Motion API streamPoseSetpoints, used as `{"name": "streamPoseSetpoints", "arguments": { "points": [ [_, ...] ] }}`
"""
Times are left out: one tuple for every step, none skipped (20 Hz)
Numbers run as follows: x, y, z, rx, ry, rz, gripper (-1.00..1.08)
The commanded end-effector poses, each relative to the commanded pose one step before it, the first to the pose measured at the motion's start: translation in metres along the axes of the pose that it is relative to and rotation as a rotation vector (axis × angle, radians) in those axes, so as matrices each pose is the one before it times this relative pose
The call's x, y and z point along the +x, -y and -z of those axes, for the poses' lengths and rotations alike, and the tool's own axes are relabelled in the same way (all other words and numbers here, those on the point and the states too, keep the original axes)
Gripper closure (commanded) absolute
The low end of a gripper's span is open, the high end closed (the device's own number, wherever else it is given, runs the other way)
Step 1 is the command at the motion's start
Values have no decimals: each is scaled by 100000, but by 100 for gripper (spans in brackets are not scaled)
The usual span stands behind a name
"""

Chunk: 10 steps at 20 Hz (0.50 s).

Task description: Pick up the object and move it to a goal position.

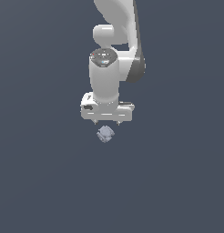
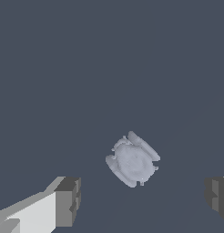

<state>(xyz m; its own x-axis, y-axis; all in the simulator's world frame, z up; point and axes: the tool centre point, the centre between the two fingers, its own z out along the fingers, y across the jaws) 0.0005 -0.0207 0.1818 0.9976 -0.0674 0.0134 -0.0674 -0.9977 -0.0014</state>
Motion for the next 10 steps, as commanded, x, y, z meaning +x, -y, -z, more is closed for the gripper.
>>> {"name": "streamPoseSetpoints", "arguments": {
  "points": [
    [0, -1, 0, 0, 0, 0, -92],
    [18, -23, 22, 21, -35, -56, -92],
    [49, -111, 88, 87, -137, -223, -92],
    [83, -164, 136, 133, -211, -331, -92],
    [117, -228, 194, 185, -297, -433, -92],
    [149, -289, 255, 234, -382, -493, -92],
    [150, -284, 266, 230, -384, -396, -92],
    [120, -217, 220, 175, -302, -201, -92],
    [88, -151, 169, 120, -216, -33, -92],
    [52, -84, 112, 66, -128, 88, -92]
  ]
}}
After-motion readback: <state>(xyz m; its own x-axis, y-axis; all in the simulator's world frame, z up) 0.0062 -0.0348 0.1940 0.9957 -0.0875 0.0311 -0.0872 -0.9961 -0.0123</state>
